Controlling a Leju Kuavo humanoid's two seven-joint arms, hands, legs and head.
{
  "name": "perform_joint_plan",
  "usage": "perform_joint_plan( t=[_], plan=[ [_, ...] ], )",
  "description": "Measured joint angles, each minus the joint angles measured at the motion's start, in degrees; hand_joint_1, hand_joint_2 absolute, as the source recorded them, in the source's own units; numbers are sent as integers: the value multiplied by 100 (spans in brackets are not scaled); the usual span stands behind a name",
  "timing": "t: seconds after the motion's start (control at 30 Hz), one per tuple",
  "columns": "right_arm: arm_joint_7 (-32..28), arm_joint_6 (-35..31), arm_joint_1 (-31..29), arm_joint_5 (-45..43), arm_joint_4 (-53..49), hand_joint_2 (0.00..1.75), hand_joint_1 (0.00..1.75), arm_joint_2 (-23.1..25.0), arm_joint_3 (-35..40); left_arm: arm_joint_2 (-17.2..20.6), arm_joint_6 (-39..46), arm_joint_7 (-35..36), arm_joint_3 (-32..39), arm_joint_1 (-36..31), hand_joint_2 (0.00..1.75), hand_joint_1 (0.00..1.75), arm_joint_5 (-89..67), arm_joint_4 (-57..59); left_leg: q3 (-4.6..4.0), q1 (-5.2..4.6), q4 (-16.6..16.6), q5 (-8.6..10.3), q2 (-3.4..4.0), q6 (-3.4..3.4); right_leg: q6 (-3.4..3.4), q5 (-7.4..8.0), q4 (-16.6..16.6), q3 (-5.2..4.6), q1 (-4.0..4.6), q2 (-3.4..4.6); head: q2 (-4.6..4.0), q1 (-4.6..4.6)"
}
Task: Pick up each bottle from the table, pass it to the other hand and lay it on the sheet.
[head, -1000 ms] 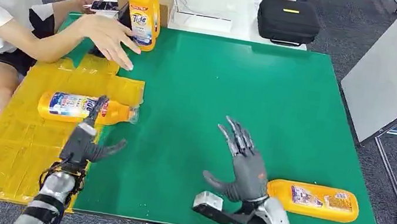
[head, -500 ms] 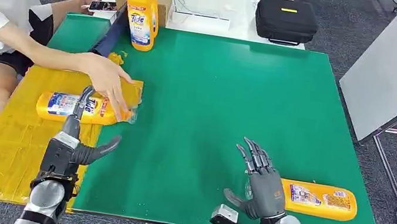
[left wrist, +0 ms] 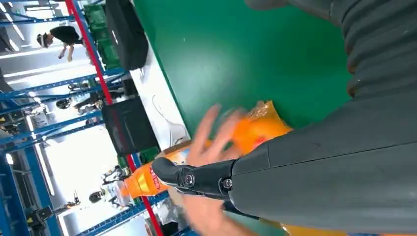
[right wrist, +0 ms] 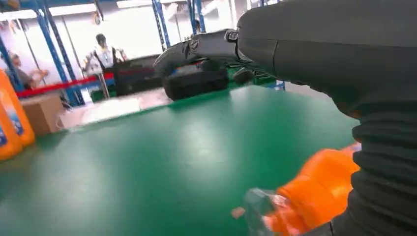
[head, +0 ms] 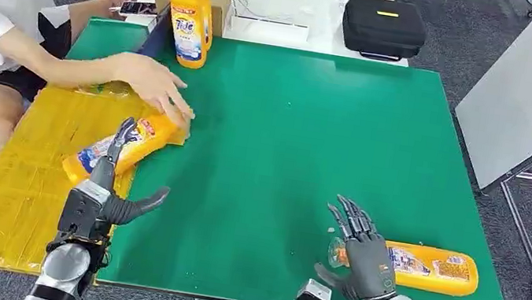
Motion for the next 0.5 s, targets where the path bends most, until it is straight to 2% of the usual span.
perform_joint_plan(
  t=[0.2,0.5],
  plan=[
    [-133,327,19,-133,50,175,0,-264,-347,-20,-157,-59,-65,-28,175,0,166,9,0,-3,1,-1,1,2,2,1,-1,0,-5,1,0,0],
    [-140,369,17,-140,234,175,0,-485,-682,-28,-258,-98,-164,-51,175,0,262,9,0,-3,1,-1,3,1,4,3,0,2,-3,1,0,0]
  ],
)
